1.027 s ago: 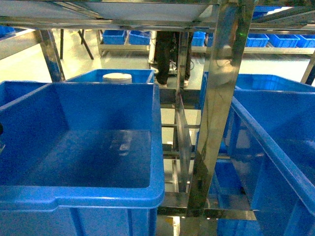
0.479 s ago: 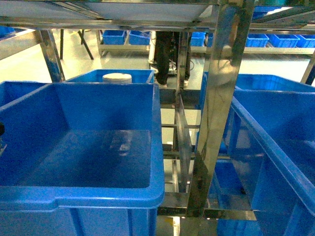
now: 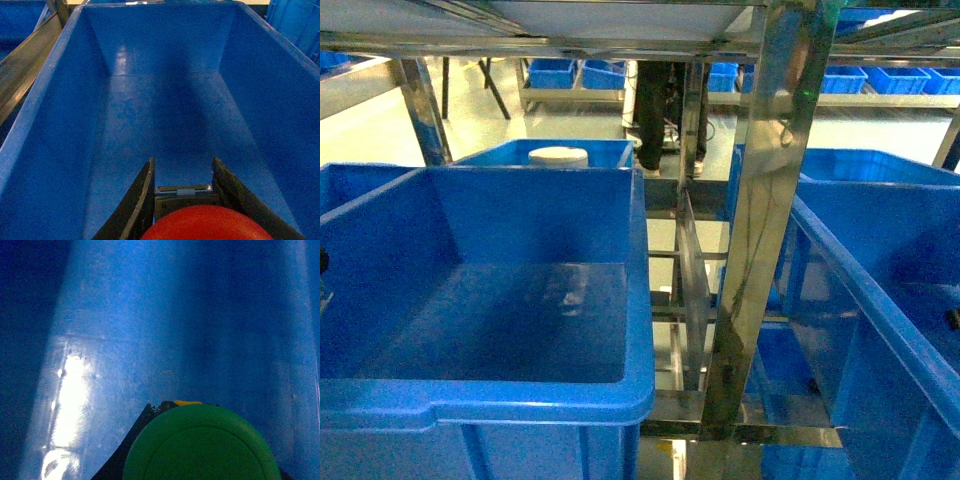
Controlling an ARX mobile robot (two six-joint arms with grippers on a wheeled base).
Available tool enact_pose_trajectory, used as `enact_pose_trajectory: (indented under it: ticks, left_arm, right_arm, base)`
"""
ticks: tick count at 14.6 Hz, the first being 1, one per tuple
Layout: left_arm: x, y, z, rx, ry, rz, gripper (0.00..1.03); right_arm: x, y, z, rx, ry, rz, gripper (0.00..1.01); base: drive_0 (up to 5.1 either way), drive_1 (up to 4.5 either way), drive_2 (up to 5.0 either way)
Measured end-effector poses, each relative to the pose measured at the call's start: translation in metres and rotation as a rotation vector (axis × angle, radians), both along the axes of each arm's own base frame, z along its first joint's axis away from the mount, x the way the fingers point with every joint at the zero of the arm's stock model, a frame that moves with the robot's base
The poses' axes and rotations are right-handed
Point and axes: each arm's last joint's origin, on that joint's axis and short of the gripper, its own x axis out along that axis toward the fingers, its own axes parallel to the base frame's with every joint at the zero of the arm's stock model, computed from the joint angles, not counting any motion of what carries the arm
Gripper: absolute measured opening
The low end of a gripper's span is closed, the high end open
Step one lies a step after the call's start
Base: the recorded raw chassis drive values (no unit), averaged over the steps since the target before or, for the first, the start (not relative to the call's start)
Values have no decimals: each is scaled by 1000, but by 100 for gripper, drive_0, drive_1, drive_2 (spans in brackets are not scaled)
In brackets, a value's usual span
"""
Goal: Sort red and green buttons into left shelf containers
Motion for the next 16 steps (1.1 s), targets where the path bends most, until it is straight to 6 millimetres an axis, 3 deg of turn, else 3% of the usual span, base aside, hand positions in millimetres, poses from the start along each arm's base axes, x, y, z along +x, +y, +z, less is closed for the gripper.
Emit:
enact_pose_trajectory:
  ticks: [6,8,10,14,16]
  left_arm:
    - [0,0,0,0,0,0,29]
    - [0,0,0,0,0,0,29]
    - [0,0,0,0,1,0,29]
    - [0,0,0,0,0,0,29]
    - [0,0,0,0,0,0,29]
  right_arm:
    - [3,2,-4,-20,3,3,53]
    - [5,1,-3,-25,-37,6,73]
    - [-6,0,3,-29,-145,6,97]
    - [-51,3,52,-45,-429,65,98]
    - [-79,7,56,-32,-459,101,98]
  base:
    - [0,0,0]
    - [0,0,0]
    - [0,0,0]
    - [0,0,0]
    - [0,0,0]
